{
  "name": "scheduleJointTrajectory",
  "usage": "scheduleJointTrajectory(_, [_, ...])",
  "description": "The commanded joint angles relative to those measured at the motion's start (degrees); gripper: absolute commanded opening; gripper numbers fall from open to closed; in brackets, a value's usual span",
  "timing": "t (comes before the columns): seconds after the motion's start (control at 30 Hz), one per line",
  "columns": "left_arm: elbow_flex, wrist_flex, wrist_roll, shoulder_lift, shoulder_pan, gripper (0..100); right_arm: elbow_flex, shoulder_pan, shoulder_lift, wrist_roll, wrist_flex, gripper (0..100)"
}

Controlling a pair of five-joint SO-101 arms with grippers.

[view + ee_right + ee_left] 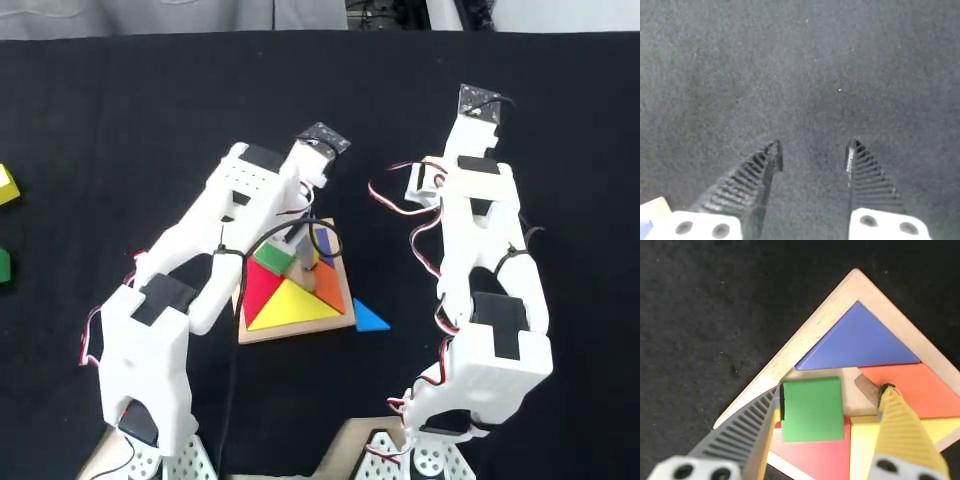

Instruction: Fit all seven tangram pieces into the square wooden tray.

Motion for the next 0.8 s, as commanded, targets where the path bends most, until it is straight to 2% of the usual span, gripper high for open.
scheduleJointTrajectory(0.0, [-2.07,1.14,0.88,-1.14,0.75,31,-3.21,0.62,-0.40,0.53,0.53,20.8])
scheduleJointTrajectory(0.23, [-2.33,9.49,2.55,-10.11,0.57,31,-3.21,0.53,-0.40,0.53,0.44,20.8])
scheduleJointTrajectory(0.33, [2.59,10.11,2.90,-14.59,-1.01,31,-3.21,0.62,-0.40,0.53,0.44,20.8])
scheduleJointTrajectory(0.47, [12.53,3.87,3.25,-19.34,-2.51,31,-3.21,0.62,-0.40,0.53,0.44,20.8])
scheduleJointTrajectory(0.6, [22.55,-4.40,3.34,-22.42,1.36,31,-3.12,0.62,-0.40,0.53,0.44,20.8])
scheduleJointTrajectory(0.77, [24.22,-6.68,5.63,-25.05,4.09,31,-3.12,0.70,-0.40,0.53,0.53,20.8])
